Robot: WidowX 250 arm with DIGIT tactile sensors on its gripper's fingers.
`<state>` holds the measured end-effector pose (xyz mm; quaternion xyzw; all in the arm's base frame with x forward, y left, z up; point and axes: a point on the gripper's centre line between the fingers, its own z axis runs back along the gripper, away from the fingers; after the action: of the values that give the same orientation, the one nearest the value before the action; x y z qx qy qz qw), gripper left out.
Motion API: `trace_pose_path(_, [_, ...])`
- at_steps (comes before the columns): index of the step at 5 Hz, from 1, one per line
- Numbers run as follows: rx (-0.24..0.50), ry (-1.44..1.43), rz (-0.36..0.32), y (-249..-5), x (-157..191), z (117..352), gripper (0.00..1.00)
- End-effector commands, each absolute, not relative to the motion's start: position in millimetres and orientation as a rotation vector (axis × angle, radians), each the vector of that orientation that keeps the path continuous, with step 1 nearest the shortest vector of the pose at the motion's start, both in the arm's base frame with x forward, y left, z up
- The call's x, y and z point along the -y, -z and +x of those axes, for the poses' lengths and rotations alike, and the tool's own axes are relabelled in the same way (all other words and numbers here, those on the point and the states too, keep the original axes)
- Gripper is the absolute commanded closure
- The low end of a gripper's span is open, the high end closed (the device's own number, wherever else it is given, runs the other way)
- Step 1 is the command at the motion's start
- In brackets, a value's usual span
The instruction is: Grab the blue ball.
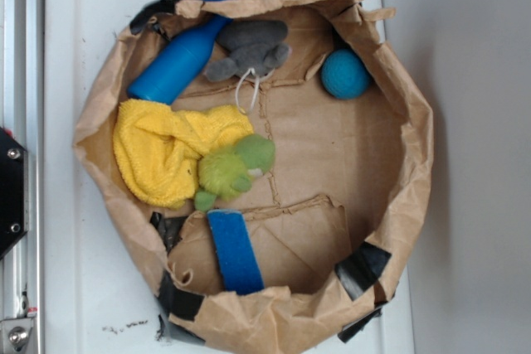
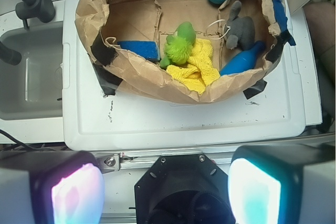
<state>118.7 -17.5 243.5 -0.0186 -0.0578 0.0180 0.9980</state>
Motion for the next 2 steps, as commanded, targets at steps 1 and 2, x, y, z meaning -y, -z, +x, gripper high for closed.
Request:
trace_pose_path(1, [0.116, -0.036, -0.037, -243, 17, 119, 0.00])
trace_pose_path(2, [0.132, 0.022, -0.112, -246, 12, 164, 0.00])
